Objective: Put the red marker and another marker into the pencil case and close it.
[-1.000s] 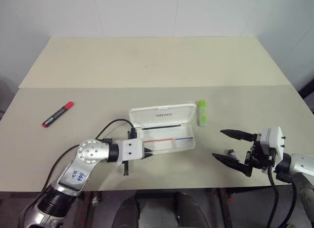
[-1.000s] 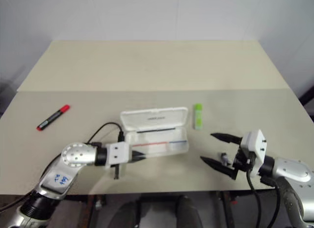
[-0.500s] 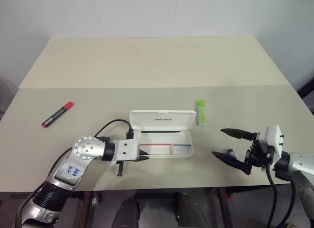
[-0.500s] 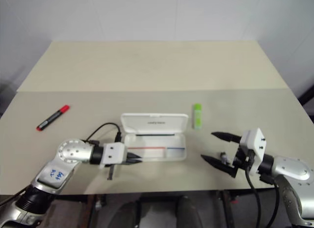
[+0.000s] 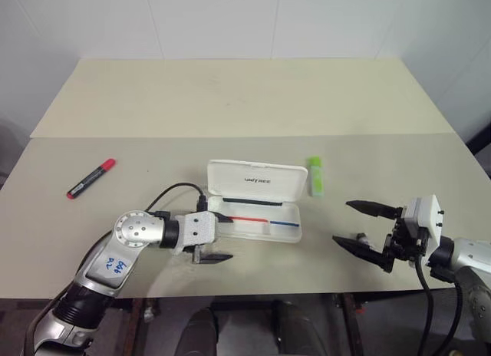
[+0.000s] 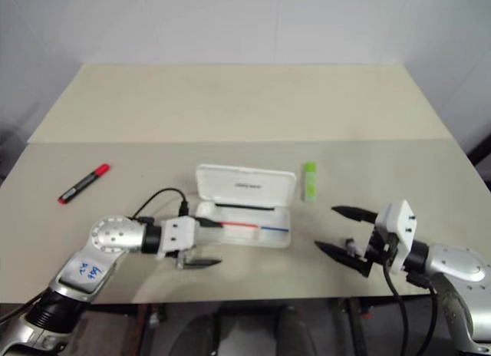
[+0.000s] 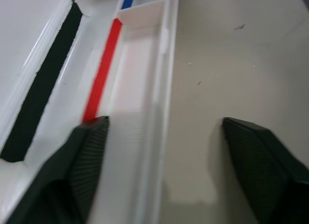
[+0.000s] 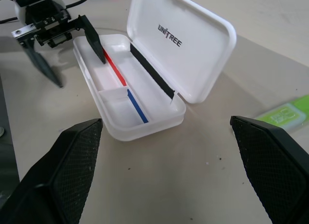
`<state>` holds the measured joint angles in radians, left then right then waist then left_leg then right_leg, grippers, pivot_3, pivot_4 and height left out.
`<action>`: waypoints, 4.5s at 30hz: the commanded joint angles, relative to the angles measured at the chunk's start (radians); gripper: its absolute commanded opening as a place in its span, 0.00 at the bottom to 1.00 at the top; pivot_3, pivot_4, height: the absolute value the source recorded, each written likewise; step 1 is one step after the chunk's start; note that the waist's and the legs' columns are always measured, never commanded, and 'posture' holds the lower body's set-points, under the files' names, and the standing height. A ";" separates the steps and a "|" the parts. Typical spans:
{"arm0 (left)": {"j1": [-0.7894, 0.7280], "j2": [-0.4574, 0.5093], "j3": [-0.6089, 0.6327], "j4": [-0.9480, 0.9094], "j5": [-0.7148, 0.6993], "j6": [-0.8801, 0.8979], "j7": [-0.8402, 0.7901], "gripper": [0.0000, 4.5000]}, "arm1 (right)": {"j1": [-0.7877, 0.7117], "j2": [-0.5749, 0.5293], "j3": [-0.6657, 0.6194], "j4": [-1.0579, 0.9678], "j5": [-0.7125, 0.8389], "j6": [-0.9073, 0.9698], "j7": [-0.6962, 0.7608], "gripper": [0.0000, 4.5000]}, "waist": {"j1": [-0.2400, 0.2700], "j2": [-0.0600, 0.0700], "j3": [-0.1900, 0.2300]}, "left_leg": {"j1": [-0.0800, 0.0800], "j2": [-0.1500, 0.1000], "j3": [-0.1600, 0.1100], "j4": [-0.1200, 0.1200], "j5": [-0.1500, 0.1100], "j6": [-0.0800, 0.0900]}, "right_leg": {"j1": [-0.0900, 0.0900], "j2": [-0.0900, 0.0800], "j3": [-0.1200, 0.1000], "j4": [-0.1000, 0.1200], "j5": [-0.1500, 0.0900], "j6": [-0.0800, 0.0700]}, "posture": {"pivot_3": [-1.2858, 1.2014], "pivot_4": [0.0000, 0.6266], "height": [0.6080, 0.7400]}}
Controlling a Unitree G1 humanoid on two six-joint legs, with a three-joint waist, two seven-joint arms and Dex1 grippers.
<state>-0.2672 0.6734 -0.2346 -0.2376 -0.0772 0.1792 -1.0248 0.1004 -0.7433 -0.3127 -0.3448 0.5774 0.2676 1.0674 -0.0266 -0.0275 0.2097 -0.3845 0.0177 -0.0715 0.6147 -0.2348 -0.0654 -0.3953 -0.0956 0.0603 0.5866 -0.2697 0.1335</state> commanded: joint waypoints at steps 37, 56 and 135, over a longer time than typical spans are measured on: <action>-0.047 -0.013 0.494 -0.328 0.172 0.581 0.721 0.93 | -0.448 -0.012 0.112 -0.110 0.351 0.251 0.052 1.00 | -0.004 0.000 0.000 | -0.001 0.000 -0.001 0.000 -0.002 0.000 | -0.002 0.001 0.000 0.001 0.008 0.016 | 0.52 0.24 1.00; 0.230 -0.076 0.810 -0.171 0.247 0.554 0.890 0.93 | -0.437 -0.003 0.168 0.041 0.212 0.166 0.192 1.00 | -0.001 -0.003 0.001 | -0.001 0.000 -0.001 0.000 -0.002 0.000 | -0.003 0.000 -0.001 0.001 -0.001 0.000 | 0.52 0.24 1.00; -0.812 0.083 0.289 0.751 -0.075 0.022 0.025 0.13 | -0.298 0.026 0.007 -0.085 0.249 0.187 -0.012 1.00 | 0.001 -0.006 -0.001 | -0.012 0.000 0.000 -0.001 -0.001 -0.003 | -0.016 0.000 -0.001 0.008 0.008 0.018 | 0.52 0.24 1.00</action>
<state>-1.0553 0.7563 0.0548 0.5986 -0.1164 0.1801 -0.9701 -0.2088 -0.7114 -0.2467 -0.3840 0.7849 0.4601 1.0767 -0.0256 -0.0331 0.2089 -0.3967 0.0176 -0.0711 0.6144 -0.2359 -0.0682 -0.4114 -0.0952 0.0593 0.5948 -0.2613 0.1519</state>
